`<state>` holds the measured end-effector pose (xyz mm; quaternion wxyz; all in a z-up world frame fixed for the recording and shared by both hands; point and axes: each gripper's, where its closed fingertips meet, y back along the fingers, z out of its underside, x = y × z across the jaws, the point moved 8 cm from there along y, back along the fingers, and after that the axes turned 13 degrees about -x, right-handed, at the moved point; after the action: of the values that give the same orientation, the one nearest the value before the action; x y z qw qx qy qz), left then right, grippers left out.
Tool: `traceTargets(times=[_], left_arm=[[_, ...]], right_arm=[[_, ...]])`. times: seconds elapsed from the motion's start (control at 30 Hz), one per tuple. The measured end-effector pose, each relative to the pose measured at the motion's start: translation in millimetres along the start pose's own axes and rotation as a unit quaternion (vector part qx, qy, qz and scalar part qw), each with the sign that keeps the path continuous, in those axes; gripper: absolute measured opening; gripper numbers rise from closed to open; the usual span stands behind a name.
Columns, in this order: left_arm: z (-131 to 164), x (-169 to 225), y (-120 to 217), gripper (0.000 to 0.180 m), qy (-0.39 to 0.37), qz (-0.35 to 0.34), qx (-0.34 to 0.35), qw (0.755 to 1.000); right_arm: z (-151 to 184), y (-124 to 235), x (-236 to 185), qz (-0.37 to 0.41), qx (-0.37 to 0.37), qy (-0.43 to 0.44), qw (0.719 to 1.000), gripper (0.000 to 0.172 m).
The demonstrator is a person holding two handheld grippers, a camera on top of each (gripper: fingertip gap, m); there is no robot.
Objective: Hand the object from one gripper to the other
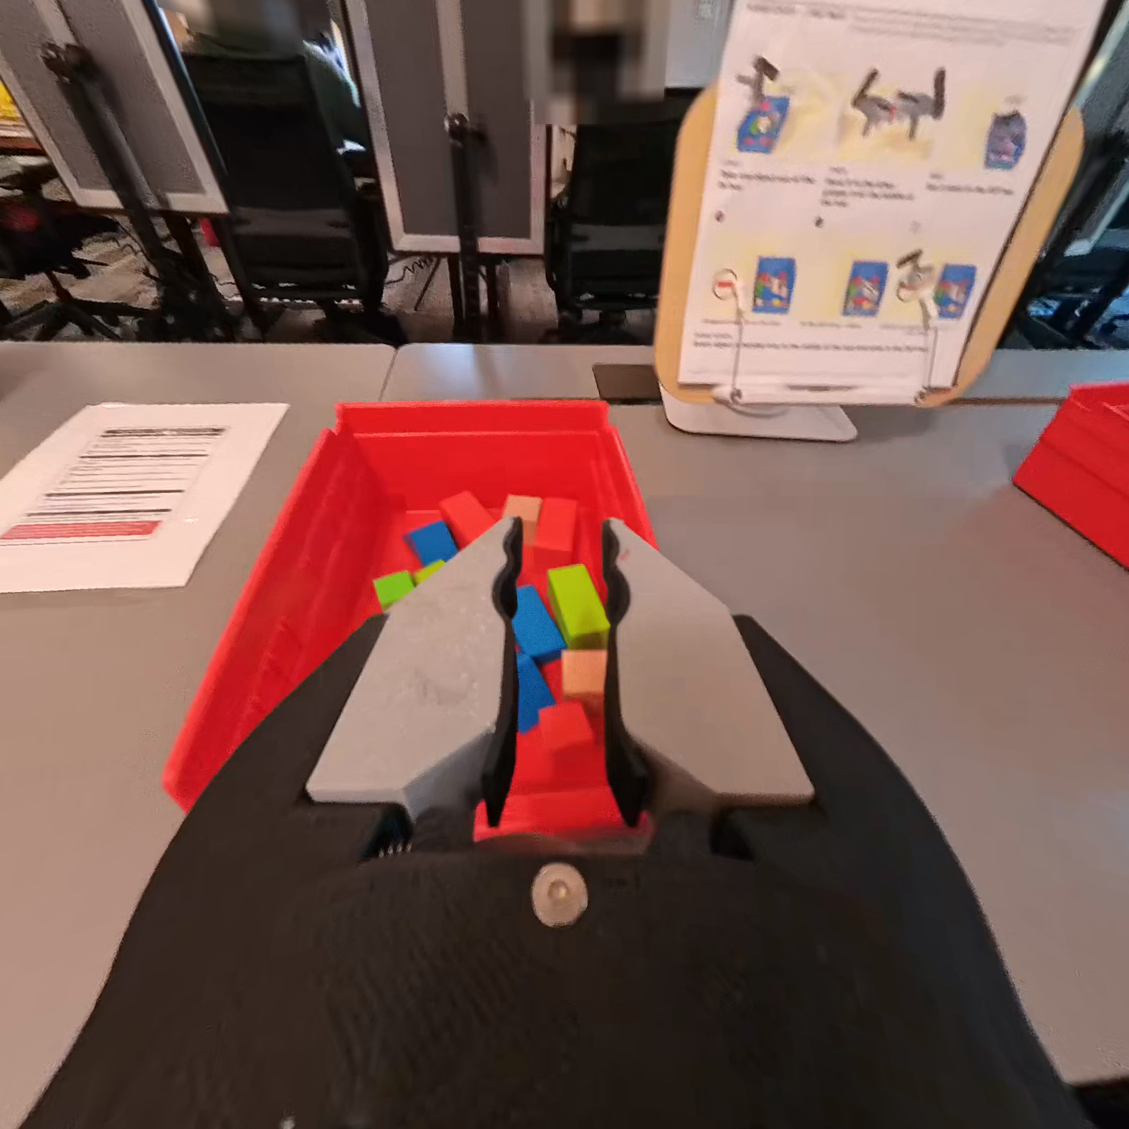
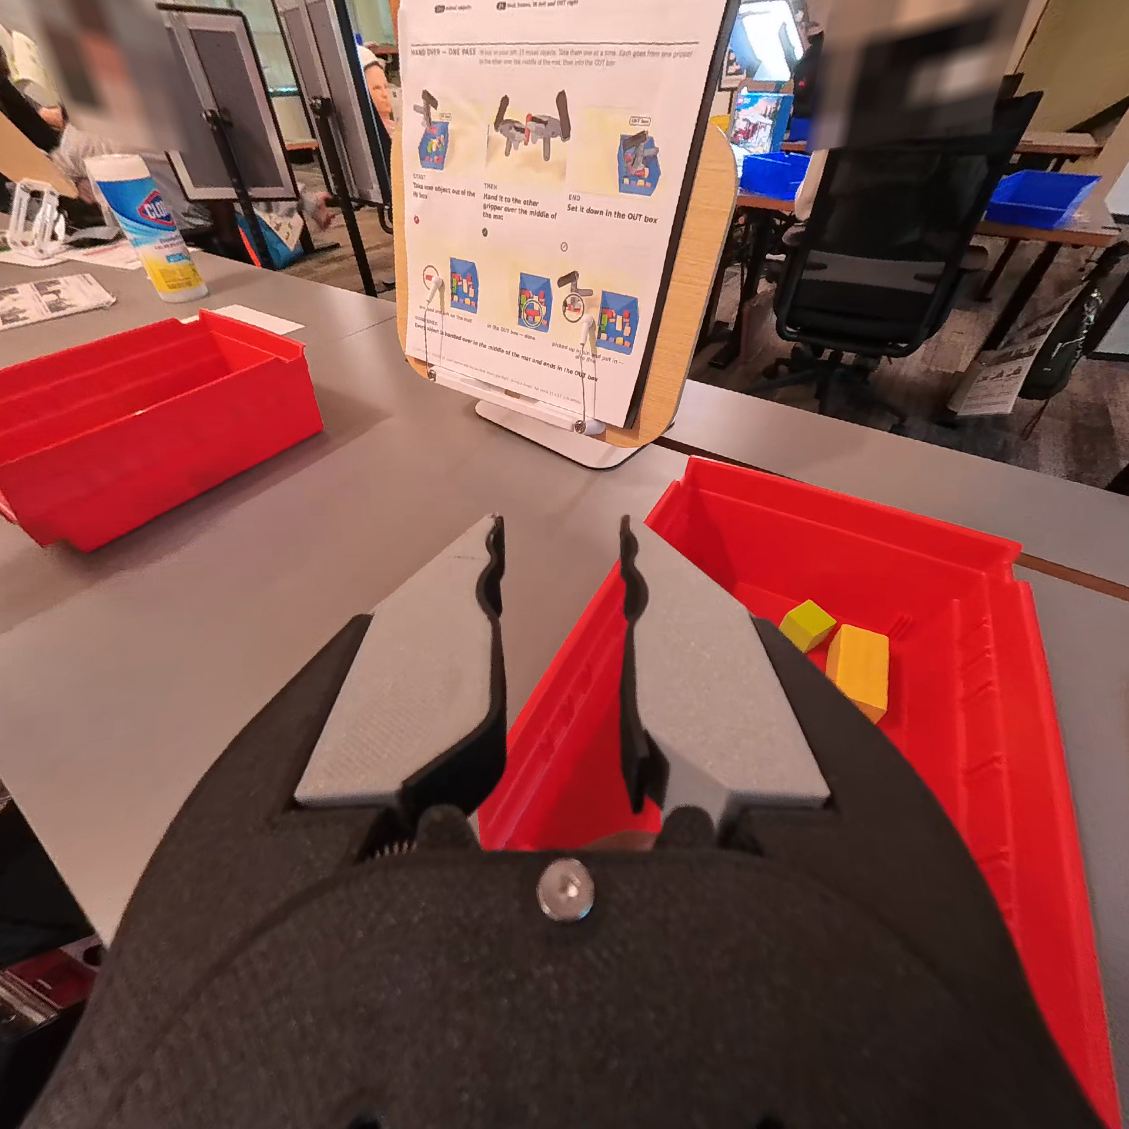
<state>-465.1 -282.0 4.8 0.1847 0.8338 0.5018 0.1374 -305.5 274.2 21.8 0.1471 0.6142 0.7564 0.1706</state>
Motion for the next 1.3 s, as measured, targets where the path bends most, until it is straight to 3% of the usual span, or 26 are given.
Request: traceTargets(times=[0.07, 0.17, 0.23, 0.37, 0.53, 0.67, 0.7, 0.83, 1.3], left_arm=[[-15.7, -16.4, -11.6, 0.023, 0.003, 0.012, -0.015, 1.000], [-32.1, -44.2, -51.0, 0.040, 0.009, 0.026, -0.112, 0.993], [-33.7, -60.5, -82.9, 0.040, 0.020, 0.030, -0.172, 0.984], [-9.5, -85.7, -138.5, 0.043, 0.032, -0.011, -0.298, 0.954], [22.3, -99.3, -171.7, 0.040, 0.021, -0.071, -0.376, 0.924], [39.3, -109.7, -183.2, 0.040, 0.019, -0.104, -0.409, 0.906], [38.9, -109.1, -185.0, 0.031, 0.031, -0.087, -0.395, 0.914], [41.2, -114.3, -188.6, 0.029, 0.063, -0.070, -0.377, 0.921], [47.4, -114.6, -180.6, 0.026, 0.041, -0.115, -0.381, 0.916]], right_arm=[[-0.2, -0.5, 0.6, 0.003, -0.001, -0.001, 1.000, 0.035], [-1.6, 1.3, -3.5, 0.002, 0.000, 0.007, 1.000, 0.035], [-2.9, 2.8, -5.6, 0.009, 0.003, 0.016, 1.000, 0.035], [-1.7, 1.4, -6.7, 0.007, -0.004, 0.022, 1.000, 0.035], [-1.4, 2.8, -5.1, 0.011, -0.005, 0.025, 1.000, 0.035], [-1.6, 6.6, -1.8, 0.012, 0.001, 0.021, 1.000, 0.035], [-1.7, 7.4, -1.0, 0.012, 0.003, 0.020, 1.000, 0.035], [-2.2, 10.5, -0.6, 0.012, 0.007, 0.020, 1.000, 0.035], [-3.2, 24.3, -2.2, 0.021, 0.018, 0.029, 0.999, 0.035]])
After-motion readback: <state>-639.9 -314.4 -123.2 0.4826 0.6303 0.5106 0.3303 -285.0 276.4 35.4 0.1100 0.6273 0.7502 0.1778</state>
